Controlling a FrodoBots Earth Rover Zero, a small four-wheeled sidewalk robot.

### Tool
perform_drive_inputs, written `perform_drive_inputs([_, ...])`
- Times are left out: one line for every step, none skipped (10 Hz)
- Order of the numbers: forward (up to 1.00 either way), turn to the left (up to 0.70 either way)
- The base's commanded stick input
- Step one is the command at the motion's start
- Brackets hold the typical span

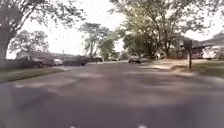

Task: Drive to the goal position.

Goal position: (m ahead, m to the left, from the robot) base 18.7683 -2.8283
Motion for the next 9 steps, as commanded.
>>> perform_drive_inputs([1.0,0.0])
perform_drive_inputs([1.0,0.0])
perform_drive_inputs([1.0,0.0])
perform_drive_inputs([1.0,0.0])
perform_drive_inputs([1.0,0.0])
perform_drive_inputs([1.0,0.0])
perform_drive_inputs([1.0,0.0])
perform_drive_inputs([1.0,0.0])
perform_drive_inputs([1.0,0.0])
